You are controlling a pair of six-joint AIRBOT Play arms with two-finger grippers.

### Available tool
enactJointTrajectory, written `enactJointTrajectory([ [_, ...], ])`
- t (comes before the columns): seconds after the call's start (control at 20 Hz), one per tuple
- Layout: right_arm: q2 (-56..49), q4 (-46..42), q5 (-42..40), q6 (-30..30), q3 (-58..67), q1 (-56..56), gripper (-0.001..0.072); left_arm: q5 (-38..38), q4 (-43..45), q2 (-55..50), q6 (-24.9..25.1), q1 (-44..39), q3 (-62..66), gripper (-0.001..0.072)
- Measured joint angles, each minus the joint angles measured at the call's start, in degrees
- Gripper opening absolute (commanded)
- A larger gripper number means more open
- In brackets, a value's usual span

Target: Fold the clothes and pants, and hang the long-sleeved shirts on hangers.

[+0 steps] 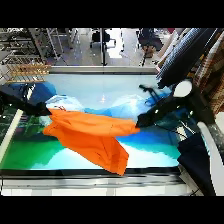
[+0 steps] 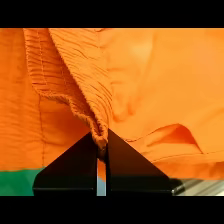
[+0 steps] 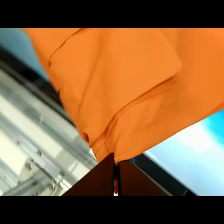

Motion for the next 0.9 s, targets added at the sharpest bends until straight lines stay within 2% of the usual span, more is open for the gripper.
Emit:
enactJointTrajectory([
  [0.2, 3.8, -5.5, -7.5, 1.4, -5.4, 3.4, 0.0010, 2.5, -2.6, 0.2, 0.6, 0.4, 0.0, 0.0010],
  [0.4, 7.7, -15.2, -15.4, 3.8, -2.6, 2.1, 0.0010, 3.1, -7.9, 5.1, 0.8, 0.6, 0.5, 0.0010],
  [0.7, 18.3, -23.9, -24.8, 4.9, 8.3, -3.9, 0.0010, 1.9, -11.4, 24.2, -1.4, 0.2, 3.3, 0.0012],
  [0.9, 26.7, -25.7, -26.8, 4.3, 12.9, -5.6, 0.0010, -3.9, -12.0, 39.9, -2.2, 0.0, 4.2, 0.0013],
])
